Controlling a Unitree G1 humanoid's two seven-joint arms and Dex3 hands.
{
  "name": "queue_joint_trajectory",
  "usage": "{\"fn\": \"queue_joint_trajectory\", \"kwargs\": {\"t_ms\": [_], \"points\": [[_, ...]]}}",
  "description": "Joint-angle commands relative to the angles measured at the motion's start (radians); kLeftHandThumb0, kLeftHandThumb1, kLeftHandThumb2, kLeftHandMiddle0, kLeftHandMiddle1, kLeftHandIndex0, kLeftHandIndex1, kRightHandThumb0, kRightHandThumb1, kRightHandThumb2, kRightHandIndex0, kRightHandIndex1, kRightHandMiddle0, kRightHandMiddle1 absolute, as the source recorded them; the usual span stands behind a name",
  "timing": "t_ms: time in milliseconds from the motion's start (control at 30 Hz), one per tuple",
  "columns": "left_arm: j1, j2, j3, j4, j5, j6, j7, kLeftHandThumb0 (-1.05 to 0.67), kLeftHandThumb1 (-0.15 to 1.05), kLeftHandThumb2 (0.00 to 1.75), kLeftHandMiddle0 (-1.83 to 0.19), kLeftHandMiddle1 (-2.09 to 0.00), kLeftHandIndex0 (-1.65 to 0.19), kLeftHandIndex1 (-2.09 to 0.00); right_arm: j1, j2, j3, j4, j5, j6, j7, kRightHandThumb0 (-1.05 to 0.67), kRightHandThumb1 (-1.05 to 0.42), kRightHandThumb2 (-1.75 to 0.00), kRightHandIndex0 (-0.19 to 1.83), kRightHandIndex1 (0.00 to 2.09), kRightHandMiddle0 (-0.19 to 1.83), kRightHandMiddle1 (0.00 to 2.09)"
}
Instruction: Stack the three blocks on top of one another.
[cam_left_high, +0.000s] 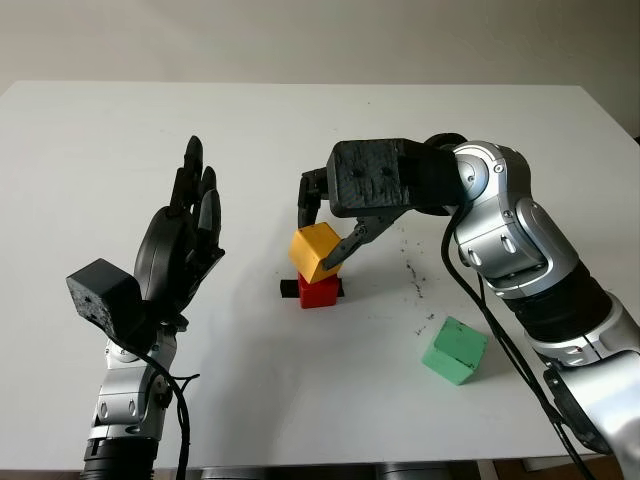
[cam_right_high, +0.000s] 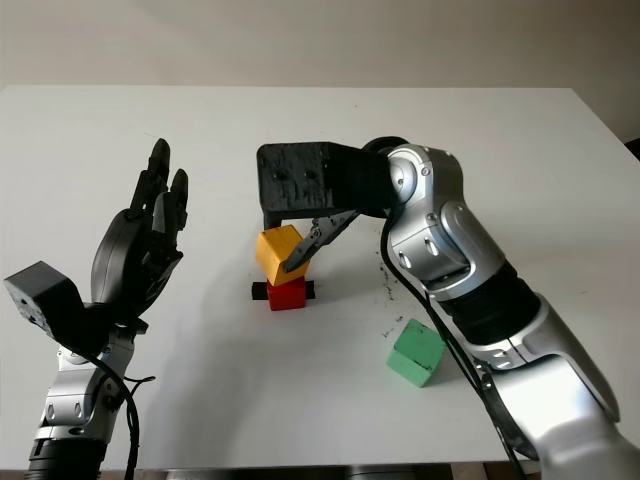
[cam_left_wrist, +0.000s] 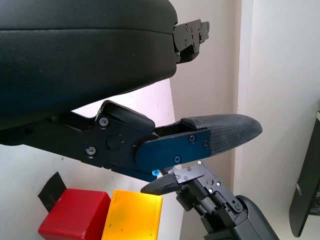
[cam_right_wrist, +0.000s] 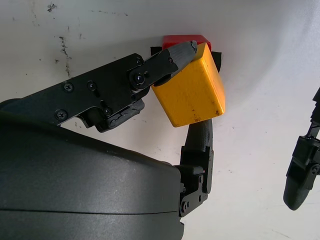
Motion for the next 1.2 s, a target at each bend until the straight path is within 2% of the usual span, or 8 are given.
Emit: {"fn": "queue_joint_trajectory", "kwargs": {"t_ms": [0, 433, 500, 567, 733, 867, 1067, 1167], "points": [[0.010, -0.002, 0.000, -0.003, -0.001, -0.006, 0.000, -0.78, 1.05, 0.62, 0.19, 0.00, 0.19, 0.00, 0.006, -0.006, 0.000, -0.018, 0.001, 0.004, 0.003, -0.40, -0.99, -0.05, 0.23, 0.05, 0.28, 1.46], [0.023, -0.003, -0.003, -0.012, -0.002, -0.006, -0.007, -0.79, 1.05, 0.61, 0.19, 0.00, 0.19, 0.00, 0.040, -0.004, -0.005, -0.005, 0.014, -0.032, -0.029, -0.41, -1.00, -0.06, 0.21, 0.05, 0.26, 1.55], [0.024, -0.003, -0.005, -0.014, 0.001, -0.004, -0.005, -0.79, 1.05, 0.61, 0.19, 0.00, 0.19, 0.00, 0.044, -0.001, -0.007, 0.008, 0.021, -0.046, -0.037, -0.44, -0.99, -0.05, 0.31, 0.10, 0.19, 1.52], [0.024, -0.003, -0.006, -0.015, 0.002, -0.004, -0.003, -0.79, 1.05, 0.61, 0.19, 0.00, 0.19, 0.00, 0.049, -0.001, -0.009, 0.018, 0.029, -0.064, -0.045, -0.46, -0.97, -0.05, 0.36, 0.14, 0.08, 1.41], [0.023, -0.001, -0.007, -0.012, 0.002, -0.001, -0.004, -0.79, 1.05, 0.61, 0.19, 0.00, 0.19, 0.00, 0.044, -0.009, -0.014, 0.033, 0.067, -0.074, -0.006, -0.51, -0.95, -0.05, 0.07, 0.02, -0.07, 1.08], [0.021, -0.003, -0.007, -0.010, 0.003, -0.004, 0.000, -0.78, 1.05, 0.62, 0.19, -0.01, 0.19, 0.00, 0.045, -0.015, -0.026, 0.049, 0.112, -0.102, 0.014, -0.56, -0.94, -0.05, 0.00, 0.01, -0.13, 0.92], [0.017, 0.000, -0.004, 0.000, 0.000, -0.008, -0.005, -0.78, 1.05, 0.62, 0.19, 0.00, 0.19, 0.00, 0.035, -0.035, -0.030, 0.061, 0.140, -0.124, 0.037, -0.65, -0.90, -0.05, -0.18, 0.00, -0.17, 0.30], [0.016, 0.001, -0.001, 0.002, 0.000, -0.013, -0.005, -0.77, 1.05, 0.62, 0.19, 0.00, 0.19, 0.00, 0.031, -0.048, -0.040, 0.058, 0.147, -0.114, 0.046, -0.67, -0.88, -0.05, -0.19, 0.00, -0.19, 0.15]]}}
